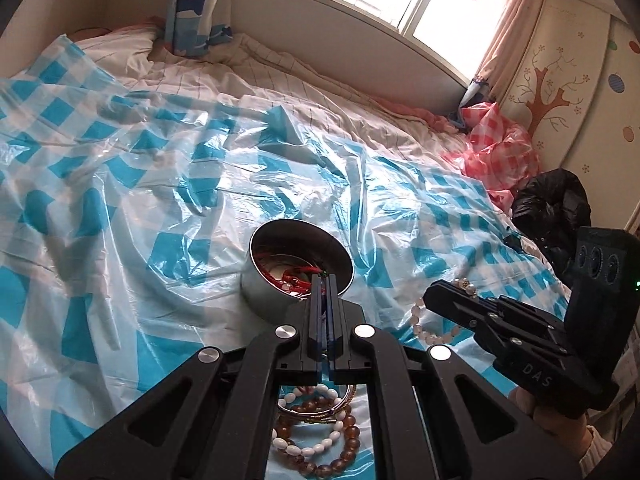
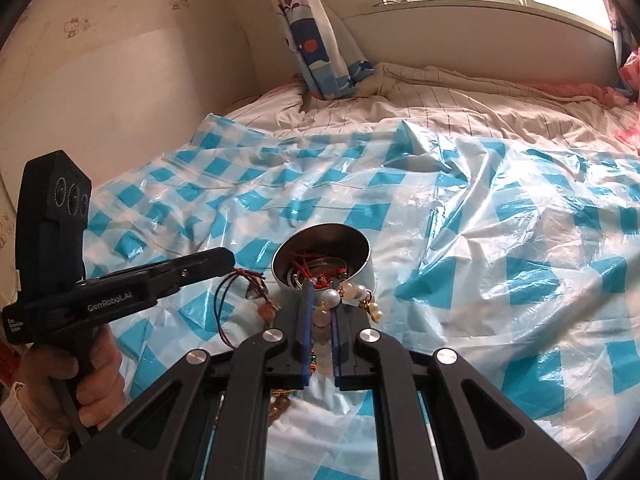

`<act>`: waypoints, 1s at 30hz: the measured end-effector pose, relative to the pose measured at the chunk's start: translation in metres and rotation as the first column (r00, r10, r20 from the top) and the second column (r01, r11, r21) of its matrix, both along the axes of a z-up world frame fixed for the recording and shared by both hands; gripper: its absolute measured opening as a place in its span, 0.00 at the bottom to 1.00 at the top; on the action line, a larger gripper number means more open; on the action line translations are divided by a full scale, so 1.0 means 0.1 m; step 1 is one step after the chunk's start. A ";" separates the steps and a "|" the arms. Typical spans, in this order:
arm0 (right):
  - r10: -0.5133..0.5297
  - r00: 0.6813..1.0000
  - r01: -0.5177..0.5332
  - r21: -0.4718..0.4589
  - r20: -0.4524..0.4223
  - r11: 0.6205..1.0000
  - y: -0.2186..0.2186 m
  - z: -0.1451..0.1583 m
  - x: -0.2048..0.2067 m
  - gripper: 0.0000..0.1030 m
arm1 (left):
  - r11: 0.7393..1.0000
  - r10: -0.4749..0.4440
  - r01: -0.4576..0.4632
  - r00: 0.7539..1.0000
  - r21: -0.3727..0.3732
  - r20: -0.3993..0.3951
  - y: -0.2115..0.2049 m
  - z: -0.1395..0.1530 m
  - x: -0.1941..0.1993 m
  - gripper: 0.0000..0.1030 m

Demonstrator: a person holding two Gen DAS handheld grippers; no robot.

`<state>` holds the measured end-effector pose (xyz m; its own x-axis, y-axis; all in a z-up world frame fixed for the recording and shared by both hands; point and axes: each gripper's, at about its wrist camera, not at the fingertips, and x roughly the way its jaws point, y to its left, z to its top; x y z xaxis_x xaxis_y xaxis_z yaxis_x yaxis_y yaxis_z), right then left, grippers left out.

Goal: Organize jewelry
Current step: 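Carry the held bracelets toward the tin with both grippers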

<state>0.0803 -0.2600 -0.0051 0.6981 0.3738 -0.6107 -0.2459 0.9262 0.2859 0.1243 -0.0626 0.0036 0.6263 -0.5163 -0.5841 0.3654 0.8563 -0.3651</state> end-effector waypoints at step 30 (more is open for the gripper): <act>0.014 1.000 -0.014 0.018 0.011 1.000 0.09 0.12 0.26 0.08 | 0.993 0.009 -0.005 0.999 -0.121 0.037 -0.11 0.30 0.21 0.02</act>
<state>0.1064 -0.2514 0.0065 0.6992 0.3947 -0.5961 -0.2621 0.9173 0.2999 0.1454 -0.0738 0.0335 0.6503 -0.5774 -0.4938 0.3748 0.8092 -0.4525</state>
